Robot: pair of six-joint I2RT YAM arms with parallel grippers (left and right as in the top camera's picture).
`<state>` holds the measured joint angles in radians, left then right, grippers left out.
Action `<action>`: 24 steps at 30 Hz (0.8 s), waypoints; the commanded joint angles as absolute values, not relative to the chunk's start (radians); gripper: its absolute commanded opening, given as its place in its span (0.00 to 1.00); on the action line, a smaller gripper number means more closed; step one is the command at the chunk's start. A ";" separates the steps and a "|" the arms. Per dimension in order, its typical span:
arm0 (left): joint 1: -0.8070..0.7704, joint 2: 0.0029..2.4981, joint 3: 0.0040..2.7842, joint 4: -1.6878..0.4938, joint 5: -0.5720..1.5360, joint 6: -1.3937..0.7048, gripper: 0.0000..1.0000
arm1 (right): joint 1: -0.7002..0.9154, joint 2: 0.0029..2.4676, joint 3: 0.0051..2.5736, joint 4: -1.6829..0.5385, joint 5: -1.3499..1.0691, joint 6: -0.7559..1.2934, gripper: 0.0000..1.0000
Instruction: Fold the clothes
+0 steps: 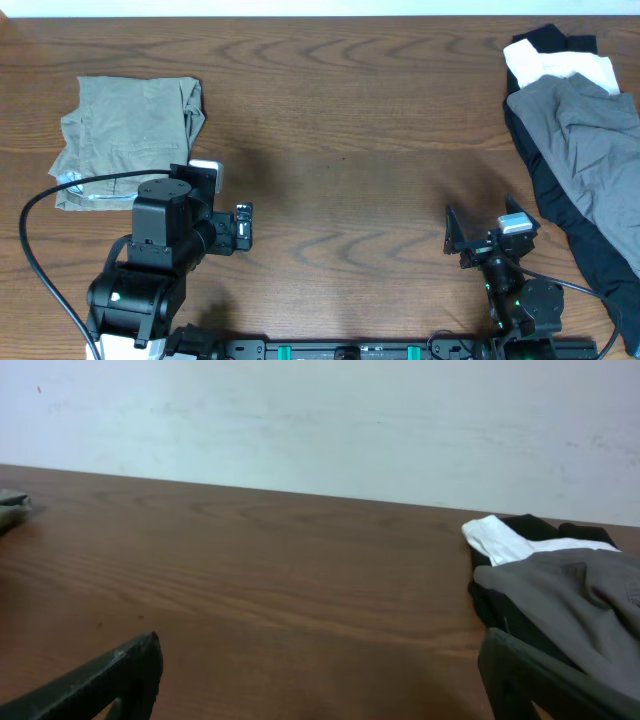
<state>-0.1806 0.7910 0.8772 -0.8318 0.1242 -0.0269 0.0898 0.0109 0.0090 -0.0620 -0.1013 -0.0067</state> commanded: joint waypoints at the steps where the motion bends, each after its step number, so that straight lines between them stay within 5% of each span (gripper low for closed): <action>1: -0.183 0.791 0.879 -0.833 0.120 -0.028 0.98 | 0.080 0.006 0.006 -0.064 -0.112 -0.005 0.99; 13: -0.178 0.769 0.879 -0.853 0.083 -0.020 0.98 | 0.080 0.006 0.006 -0.064 -0.112 -0.005 0.99; 24: -0.078 0.404 0.657 -0.876 0.070 -0.020 0.98 | 0.080 0.006 0.006 -0.064 -0.112 -0.005 0.99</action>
<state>-0.1043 0.4858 0.7231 -0.8783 0.0864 -0.0261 0.0898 0.0109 0.0090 -0.0612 -0.1017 -0.0067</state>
